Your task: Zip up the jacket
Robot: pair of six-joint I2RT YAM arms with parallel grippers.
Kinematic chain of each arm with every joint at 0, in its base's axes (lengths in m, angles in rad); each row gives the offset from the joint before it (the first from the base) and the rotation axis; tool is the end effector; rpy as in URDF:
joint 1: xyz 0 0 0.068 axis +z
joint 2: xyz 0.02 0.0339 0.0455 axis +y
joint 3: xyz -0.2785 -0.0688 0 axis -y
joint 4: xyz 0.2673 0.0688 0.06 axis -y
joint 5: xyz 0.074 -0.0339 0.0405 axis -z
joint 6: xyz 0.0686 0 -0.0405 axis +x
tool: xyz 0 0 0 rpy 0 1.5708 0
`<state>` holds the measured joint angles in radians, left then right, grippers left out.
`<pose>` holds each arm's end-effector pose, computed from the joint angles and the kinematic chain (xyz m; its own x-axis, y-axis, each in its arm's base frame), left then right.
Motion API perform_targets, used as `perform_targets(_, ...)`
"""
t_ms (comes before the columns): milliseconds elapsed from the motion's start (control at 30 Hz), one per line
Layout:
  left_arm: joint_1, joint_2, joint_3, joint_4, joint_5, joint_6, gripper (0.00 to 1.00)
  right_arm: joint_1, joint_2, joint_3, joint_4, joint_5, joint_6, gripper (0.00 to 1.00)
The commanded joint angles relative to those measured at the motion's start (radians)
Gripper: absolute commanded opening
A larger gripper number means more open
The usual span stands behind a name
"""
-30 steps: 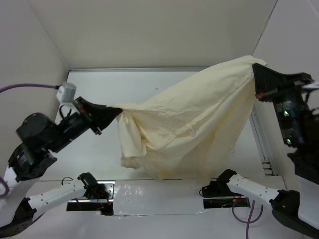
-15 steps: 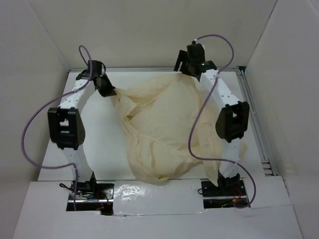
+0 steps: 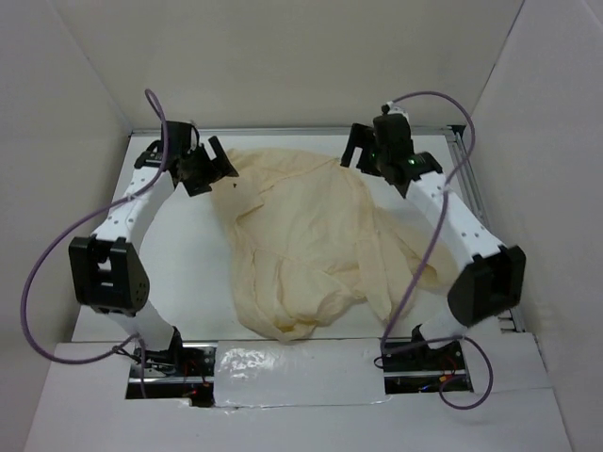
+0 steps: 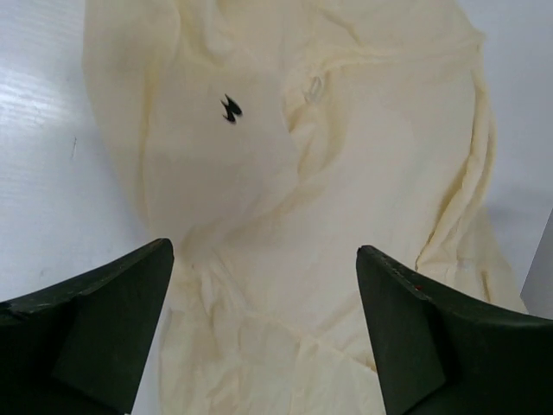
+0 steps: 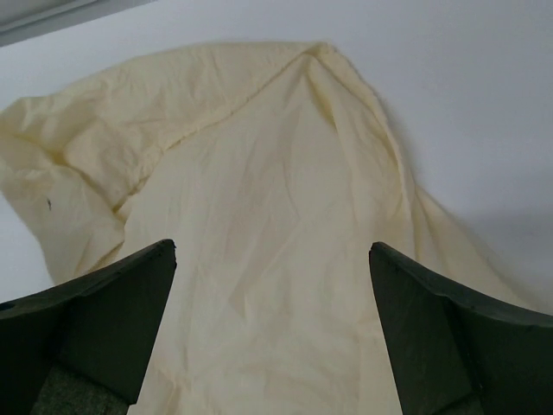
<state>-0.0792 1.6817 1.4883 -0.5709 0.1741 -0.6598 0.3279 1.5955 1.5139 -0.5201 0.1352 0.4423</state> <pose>0.4246 -0.0456 0.2998 -0.6692 -0.5525 -0.4969 -0.2628 0.8015 -0.5372 0.3961 0.1250 0.3496 -0.5759 0.2521 -0.7777 0.0360 0.9582 0.2839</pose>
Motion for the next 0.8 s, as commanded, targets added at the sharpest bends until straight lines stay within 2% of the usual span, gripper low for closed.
perform_targets(0, -0.065, -0.094, -0.111, -0.017, -0.062, -0.018, 0.99, 0.005, -0.123, -0.234, 0.051, 0.095, 0.041, 1.0)
perform_targets(167, -0.154, -0.165, -0.262, -0.118, -0.154, -0.115, 0.99, 0.006, -0.236, -0.417, 0.046, 0.09, 0.056, 1.0)
perform_targets(267, -0.197, -0.186, -0.332, -0.101, -0.168, -0.118, 0.99, 0.01, -0.27, -0.517, 0.08, 0.058, 0.056, 1.0)
perform_targets(400, -0.22, -0.139, -0.338, -0.101, -0.17, -0.133, 0.99, 0.014, -0.235, -0.557, 0.088, 0.05, 0.078, 0.99)
perform_targets(467, -0.232, -0.084, -0.316, -0.106, -0.222, -0.138, 0.99, 0.019, -0.201, -0.569, 0.095, 0.05, 0.085, 0.99)
perform_targets(633, -0.231, 0.068, -0.261, -0.087, -0.225, -0.127, 0.99, 0.026, -0.08, -0.566, 0.132, 0.075, 0.104, 0.99)
perform_targets(733, -0.209, 0.142, -0.234, -0.05, -0.182, -0.112, 0.9, 0.03, -0.011, -0.52, 0.137, 0.093, 0.098, 0.95)
perform_targets(767, -0.196, 0.157, -0.221, -0.041, -0.165, -0.101, 0.87, 0.033, 0.032, -0.497, 0.144, 0.098, 0.096, 0.91)
